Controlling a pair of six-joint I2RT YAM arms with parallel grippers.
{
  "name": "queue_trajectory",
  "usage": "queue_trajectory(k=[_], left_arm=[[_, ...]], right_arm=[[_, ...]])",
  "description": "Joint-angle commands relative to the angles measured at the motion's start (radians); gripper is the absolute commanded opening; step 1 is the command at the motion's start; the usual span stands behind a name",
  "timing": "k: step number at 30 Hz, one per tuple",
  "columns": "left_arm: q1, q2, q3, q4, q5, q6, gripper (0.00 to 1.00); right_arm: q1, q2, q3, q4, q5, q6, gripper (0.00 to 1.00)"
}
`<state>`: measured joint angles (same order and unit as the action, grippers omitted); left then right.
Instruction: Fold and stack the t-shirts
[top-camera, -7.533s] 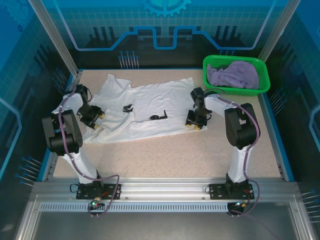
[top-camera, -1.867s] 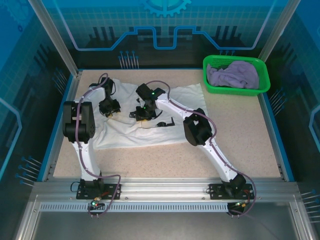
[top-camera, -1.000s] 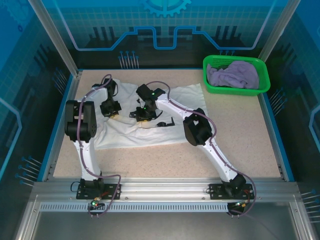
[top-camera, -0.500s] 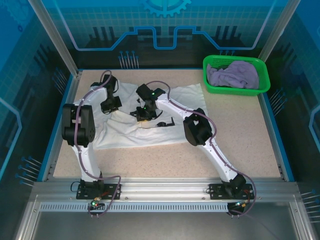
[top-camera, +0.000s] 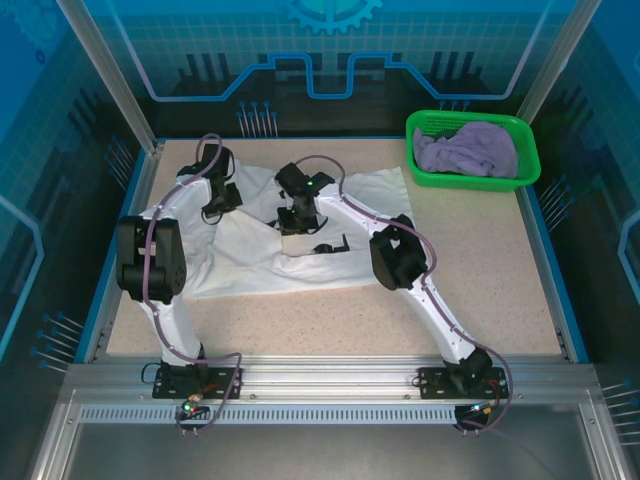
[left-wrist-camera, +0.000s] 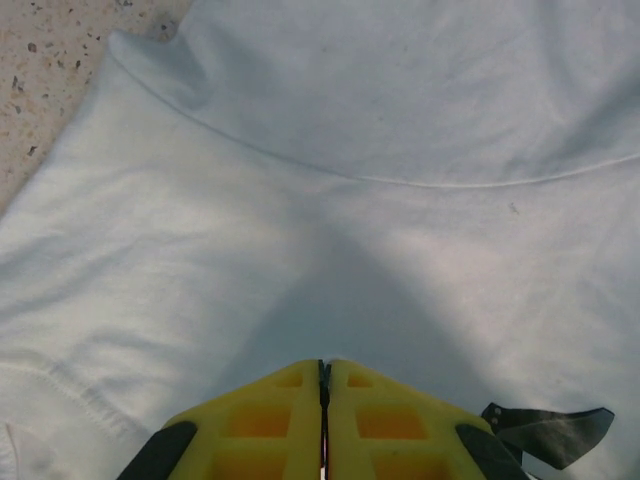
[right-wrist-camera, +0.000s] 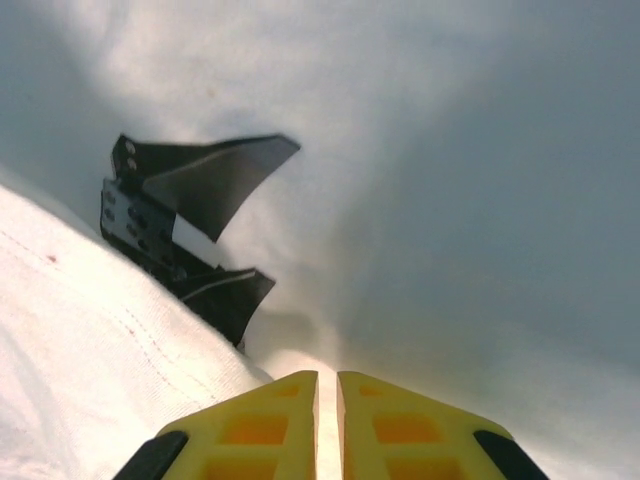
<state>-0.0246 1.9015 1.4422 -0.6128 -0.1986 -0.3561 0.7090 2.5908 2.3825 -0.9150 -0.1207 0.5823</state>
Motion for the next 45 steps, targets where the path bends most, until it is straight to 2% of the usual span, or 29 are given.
queue_trajectory(k=[1,5,11,17,21,24,26,30,34,36,38,42,45], left_arm=[[-0.006,0.034,0.008,0.027,-0.014,0.011,0.1],[-0.006,0.055,0.027,0.027,-0.004,0.008,0.13],[-0.006,0.099,0.069,0.03,-0.007,0.006,0.18],[-0.006,0.13,0.123,0.032,0.005,0.002,0.2],[-0.006,0.135,0.176,-0.018,-0.01,-0.007,0.3],[0.001,0.089,0.203,-0.106,-0.049,-0.067,0.52],[0.018,0.041,0.187,-0.167,-0.048,-0.145,0.56],[0.089,-0.094,0.036,-0.243,0.007,-0.285,0.57],[0.212,-0.272,-0.19,-0.259,0.074,-0.362,0.53],[0.274,-0.364,-0.3,-0.251,0.102,-0.38,0.49],[0.323,-0.438,-0.397,-0.231,0.178,-0.38,0.41],[0.35,-0.525,-0.579,-0.168,0.341,-0.393,0.32],[0.351,-0.572,-0.668,-0.124,0.389,-0.407,0.33]], right_arm=[[-0.019,-0.039,0.048,0.01,0.005,-0.005,0.14],[-0.022,-0.037,0.054,0.017,-0.037,0.001,0.19],[-0.02,-0.024,0.049,0.01,-0.081,0.019,0.37],[-0.008,0.004,0.057,0.003,-0.126,0.024,0.4],[-0.004,0.021,0.068,-0.009,-0.134,0.037,0.4],[-0.001,0.033,0.079,-0.018,-0.129,0.036,0.38],[-0.001,0.04,0.081,-0.023,-0.128,0.036,0.37],[0.001,0.049,0.08,-0.028,-0.128,0.031,0.36],[0.007,0.055,0.08,-0.027,-0.138,0.027,0.36],[0.012,0.058,0.078,-0.027,-0.141,0.028,0.36],[0.017,0.063,0.078,-0.025,-0.151,0.03,0.36],[0.024,0.067,0.08,-0.017,-0.156,0.036,0.32],[0.029,0.066,0.082,-0.009,-0.15,0.034,0.24]])
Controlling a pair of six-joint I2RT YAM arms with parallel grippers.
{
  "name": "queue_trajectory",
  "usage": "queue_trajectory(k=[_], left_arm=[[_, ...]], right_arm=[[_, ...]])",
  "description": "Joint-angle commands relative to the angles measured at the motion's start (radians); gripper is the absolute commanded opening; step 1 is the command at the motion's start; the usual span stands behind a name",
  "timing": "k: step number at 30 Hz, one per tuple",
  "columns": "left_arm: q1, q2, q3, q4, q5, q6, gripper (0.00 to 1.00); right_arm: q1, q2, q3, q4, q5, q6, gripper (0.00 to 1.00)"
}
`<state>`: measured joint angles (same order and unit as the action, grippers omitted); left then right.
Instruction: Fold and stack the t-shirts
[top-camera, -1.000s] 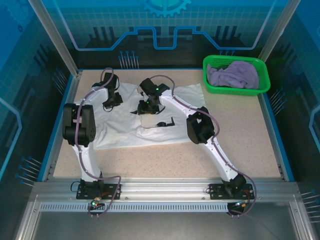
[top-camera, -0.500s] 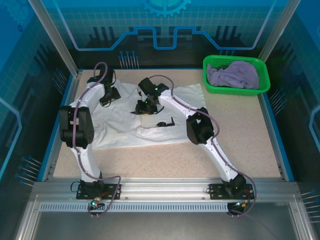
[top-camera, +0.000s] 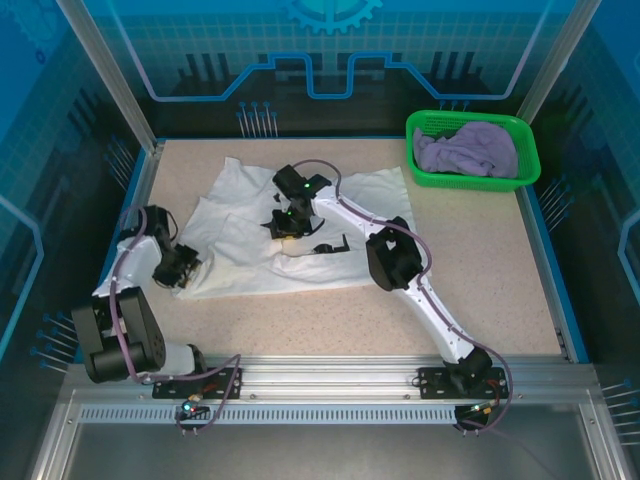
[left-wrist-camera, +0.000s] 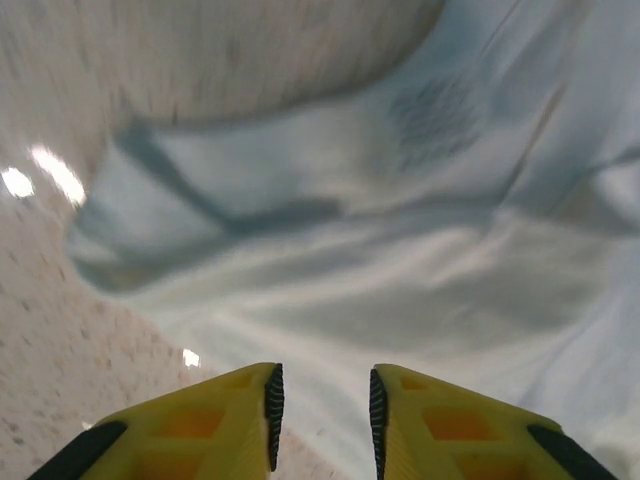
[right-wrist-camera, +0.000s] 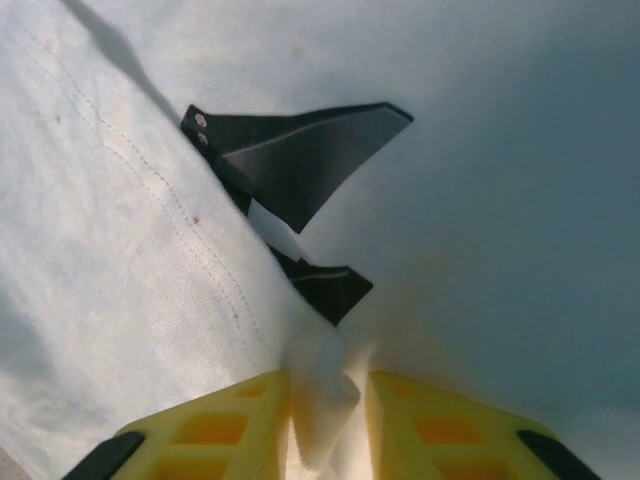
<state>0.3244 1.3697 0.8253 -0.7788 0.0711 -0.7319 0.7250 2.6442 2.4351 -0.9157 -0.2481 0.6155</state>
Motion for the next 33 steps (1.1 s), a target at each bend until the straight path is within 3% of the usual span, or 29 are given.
queue_trajectory(k=[1,8,11,16,20,22,25,28,31,33], left_arm=[[0.005,-0.04,-0.067,0.049,0.111,-0.028,0.34],[0.067,0.102,-0.072,0.072,0.018,-0.013,0.39],[0.111,0.155,-0.067,0.041,-0.065,-0.028,0.41],[0.169,0.183,-0.078,0.012,-0.112,-0.047,0.4],[0.186,0.159,-0.079,-0.022,-0.139,-0.055,0.43],[0.191,0.147,-0.077,-0.041,-0.148,-0.066,0.45],[0.193,0.114,-0.059,-0.046,-0.134,-0.079,0.57],[0.181,0.085,0.008,-0.064,-0.105,-0.084,0.69],[0.106,0.058,0.115,-0.099,-0.122,-0.072,0.74],[0.012,0.058,0.196,-0.129,-0.145,-0.062,0.71]], right_arm=[[0.012,0.011,0.03,-0.006,-0.021,0.003,0.21],[-0.002,-0.009,0.03,-0.005,0.023,-0.01,0.12],[-0.014,-0.016,0.031,0.004,0.039,-0.017,0.1],[-0.037,-0.016,0.05,0.022,0.053,-0.029,0.08],[-0.053,0.008,0.101,0.024,0.058,-0.024,0.15],[-0.065,0.025,0.137,0.006,0.059,-0.011,0.28],[-0.094,0.022,0.165,-0.034,0.065,0.013,0.44],[-0.128,-0.038,0.147,-0.099,0.073,0.006,0.48],[-0.158,-0.193,-0.032,-0.152,0.107,-0.027,0.48],[-0.181,-0.389,-0.321,-0.072,0.136,-0.039,0.48]])
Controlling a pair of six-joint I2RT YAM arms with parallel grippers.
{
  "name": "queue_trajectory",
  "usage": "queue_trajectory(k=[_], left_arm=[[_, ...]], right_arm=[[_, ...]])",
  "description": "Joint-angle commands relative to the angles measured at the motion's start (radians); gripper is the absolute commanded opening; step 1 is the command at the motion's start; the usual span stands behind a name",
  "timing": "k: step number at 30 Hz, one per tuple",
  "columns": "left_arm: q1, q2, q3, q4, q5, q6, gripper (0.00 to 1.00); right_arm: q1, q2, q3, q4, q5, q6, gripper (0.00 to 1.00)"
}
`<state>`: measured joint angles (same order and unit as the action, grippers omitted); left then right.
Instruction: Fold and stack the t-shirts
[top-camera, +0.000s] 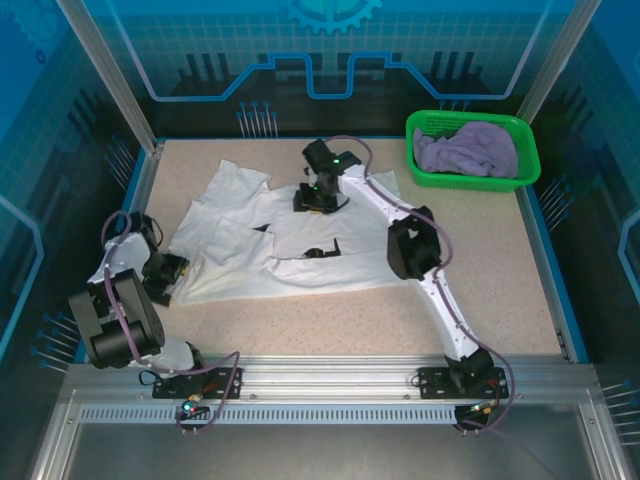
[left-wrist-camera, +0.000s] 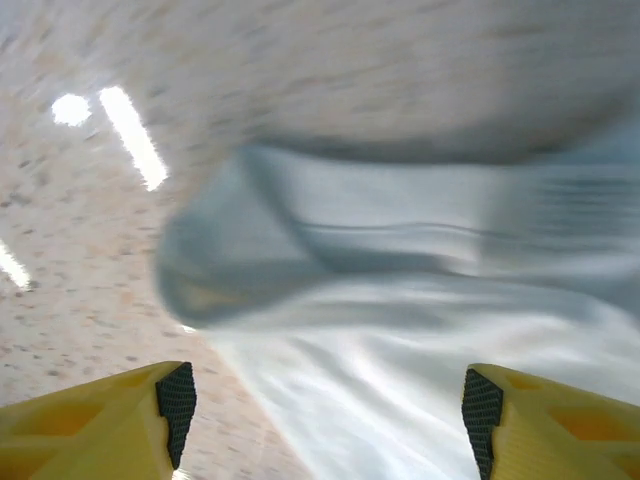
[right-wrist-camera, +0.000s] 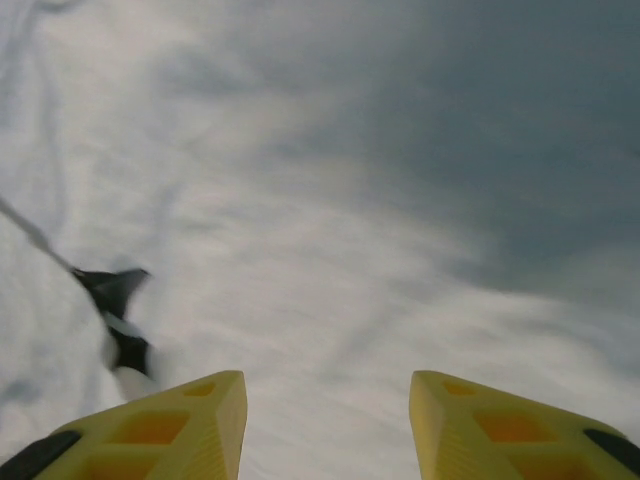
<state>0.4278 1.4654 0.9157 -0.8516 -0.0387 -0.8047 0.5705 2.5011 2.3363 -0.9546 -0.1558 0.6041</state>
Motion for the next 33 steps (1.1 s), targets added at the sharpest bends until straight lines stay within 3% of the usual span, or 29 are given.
queue_trajectory(k=[1,5,9,14,20,33], left_arm=[[-0.138,-0.033,0.137,-0.067,-0.043,0.01,0.69],[-0.328,-0.015,0.196,-0.065,-0.029,-0.027,0.58],[-0.435,0.018,0.13,0.018,0.009,-0.061,0.56],[-0.44,0.098,0.025,0.073,-0.003,-0.077,0.57],[-0.437,0.179,-0.041,0.044,-0.069,-0.119,0.62],[-0.429,0.102,-0.157,-0.012,0.011,-0.147,0.68]], right_arm=[[-0.041,-0.339,-0.36,0.017,0.046,-0.017,0.47],[-0.159,-0.621,-0.791,0.109,0.039,0.061,0.43],[-0.249,-0.721,-1.014,0.155,-0.002,0.049,0.38],[-0.325,-0.7,-1.128,0.206,-0.044,0.095,0.31],[-0.37,-0.713,-1.255,0.208,-0.032,0.176,0.31],[-0.508,-0.931,-1.588,0.115,-0.037,0.38,0.35]])
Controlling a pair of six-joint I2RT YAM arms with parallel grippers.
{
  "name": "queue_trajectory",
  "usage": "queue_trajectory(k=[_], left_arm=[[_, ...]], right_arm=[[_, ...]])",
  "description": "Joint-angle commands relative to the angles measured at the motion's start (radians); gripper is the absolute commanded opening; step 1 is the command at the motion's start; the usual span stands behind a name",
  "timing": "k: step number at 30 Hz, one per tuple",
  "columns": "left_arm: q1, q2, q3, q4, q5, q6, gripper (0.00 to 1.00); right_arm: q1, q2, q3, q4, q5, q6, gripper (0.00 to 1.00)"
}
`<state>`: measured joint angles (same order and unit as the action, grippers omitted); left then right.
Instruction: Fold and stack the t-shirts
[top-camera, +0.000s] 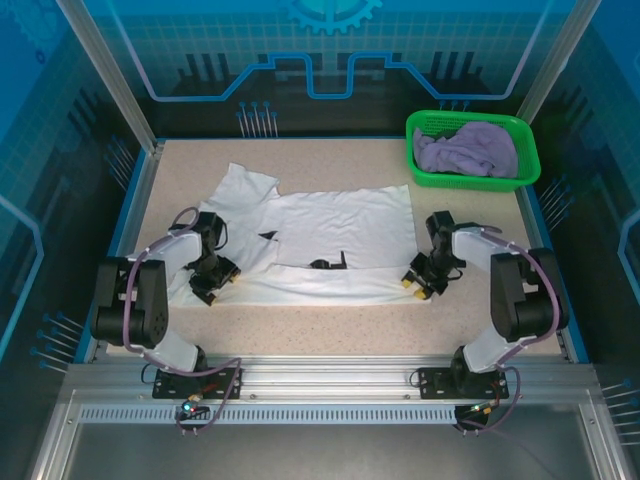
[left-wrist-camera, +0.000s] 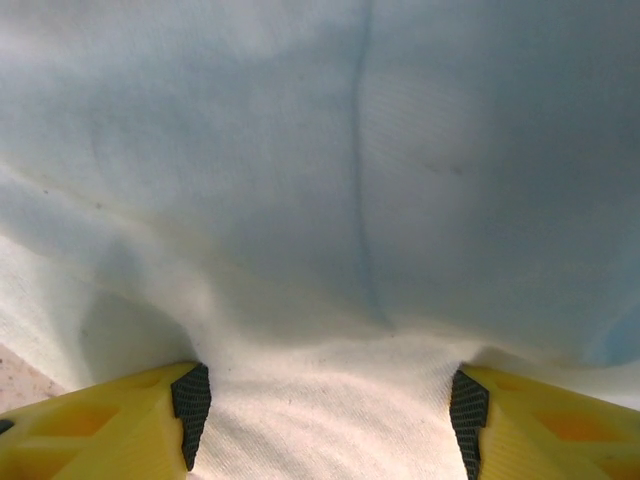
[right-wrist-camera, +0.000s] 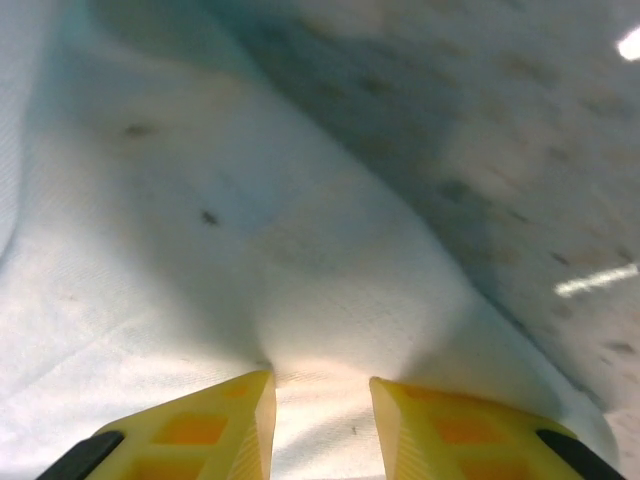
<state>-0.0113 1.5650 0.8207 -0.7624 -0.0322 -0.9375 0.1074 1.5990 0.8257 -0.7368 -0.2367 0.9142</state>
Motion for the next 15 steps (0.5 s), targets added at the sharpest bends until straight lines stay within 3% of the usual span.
queue_trajectory(k=[1,8,12,15], left_arm=[[0.01,-0.006,-0.071,-0.103,0.019,-0.015,0.68],[0.021,-0.076,-0.088,-0.174,0.035,-0.007,0.7],[0.024,-0.144,-0.071,-0.233,0.034,-0.021,0.72],[0.024,-0.174,-0.007,-0.248,0.032,-0.036,0.81]], right_arm=[[-0.063,-0.062,-0.103,-0.117,0.042,0.084,0.35],[-0.165,-0.228,-0.242,-0.155,0.008,0.114,0.37],[-0.161,-0.26,-0.194,-0.209,0.04,0.079,0.41],[-0.127,-0.294,-0.093,-0.279,0.127,0.072,0.51]])
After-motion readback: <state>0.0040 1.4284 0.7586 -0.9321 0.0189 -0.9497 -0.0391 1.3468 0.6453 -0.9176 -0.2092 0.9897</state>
